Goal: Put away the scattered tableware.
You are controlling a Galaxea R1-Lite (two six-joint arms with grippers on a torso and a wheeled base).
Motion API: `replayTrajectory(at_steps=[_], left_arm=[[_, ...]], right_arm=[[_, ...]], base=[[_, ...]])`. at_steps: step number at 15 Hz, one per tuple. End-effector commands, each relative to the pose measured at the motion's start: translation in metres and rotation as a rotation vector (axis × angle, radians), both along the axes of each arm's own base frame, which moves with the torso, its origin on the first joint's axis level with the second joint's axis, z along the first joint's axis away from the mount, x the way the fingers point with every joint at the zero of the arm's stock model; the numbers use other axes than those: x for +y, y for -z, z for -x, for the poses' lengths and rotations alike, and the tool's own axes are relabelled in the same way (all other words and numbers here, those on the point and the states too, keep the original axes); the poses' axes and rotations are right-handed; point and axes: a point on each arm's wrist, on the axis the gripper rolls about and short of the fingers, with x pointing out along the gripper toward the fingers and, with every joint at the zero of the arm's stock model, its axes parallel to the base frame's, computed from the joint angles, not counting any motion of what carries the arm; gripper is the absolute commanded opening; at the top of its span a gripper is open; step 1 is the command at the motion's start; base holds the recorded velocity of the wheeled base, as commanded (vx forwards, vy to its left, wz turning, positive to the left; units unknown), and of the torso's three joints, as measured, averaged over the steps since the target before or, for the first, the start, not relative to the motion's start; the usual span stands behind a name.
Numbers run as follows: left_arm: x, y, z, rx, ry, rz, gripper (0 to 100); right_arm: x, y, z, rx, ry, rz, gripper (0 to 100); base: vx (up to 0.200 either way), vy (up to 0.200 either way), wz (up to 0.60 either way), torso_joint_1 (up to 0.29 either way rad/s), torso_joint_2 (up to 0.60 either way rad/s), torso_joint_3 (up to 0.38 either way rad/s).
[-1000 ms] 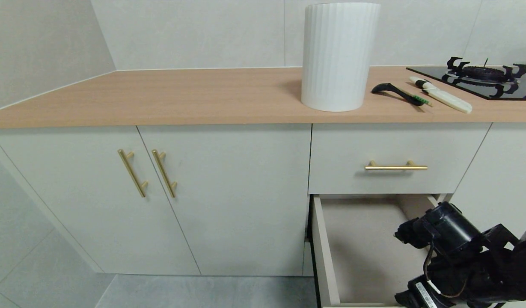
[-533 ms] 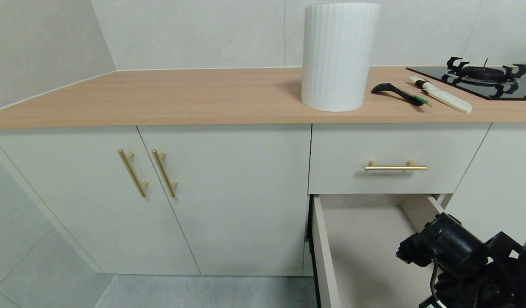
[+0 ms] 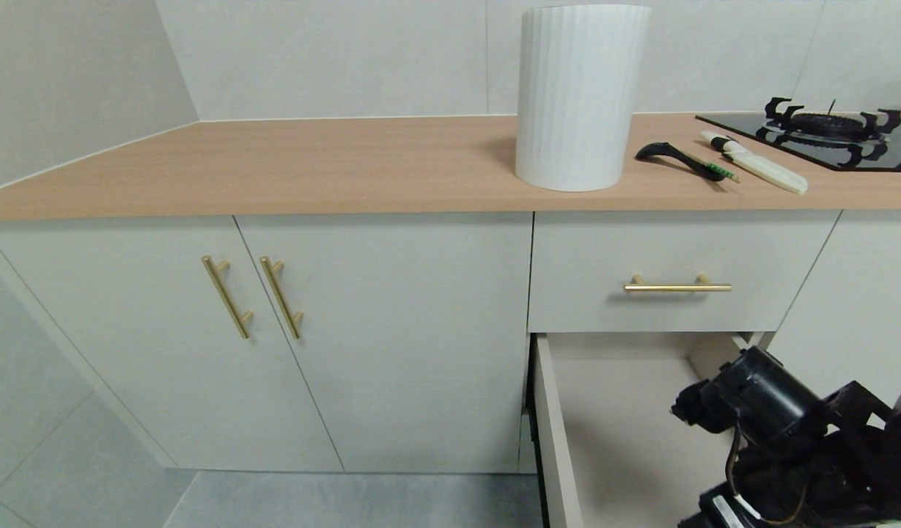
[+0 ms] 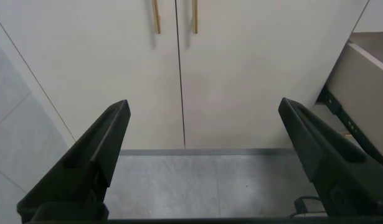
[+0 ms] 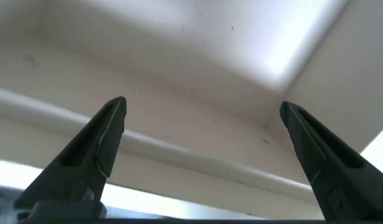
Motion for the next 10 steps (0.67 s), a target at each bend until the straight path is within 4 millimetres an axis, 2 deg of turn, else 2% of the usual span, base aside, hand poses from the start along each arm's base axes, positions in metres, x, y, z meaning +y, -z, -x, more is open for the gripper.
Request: replayTrajectory(at_steps=[1,4,10], left_arm=[[0.0,0.0,0.0,0.001,-0.001,0.0,100],[0.0,0.0,0.0,0.001,0.0,0.0,100],[0.0,0.0,0.0,0.001,-0.001,0.0,100]], right_arm=[[0.003,-0.01,-0.011,-0.081,0.065,-0.077,100],[-0.001,-0.015,-0.029,-0.215,0.129,-0.168,100],[-0.004,-0.019,-0.032,-0.293,0.173,-0.157,100]], base=[[0.0,0.0,0.0,0.0,0.0,0.0],[0.0,0.0,0.0,0.0,0.0,0.0],[0.0,0.0,0.0,0.0,0.0,0.0]])
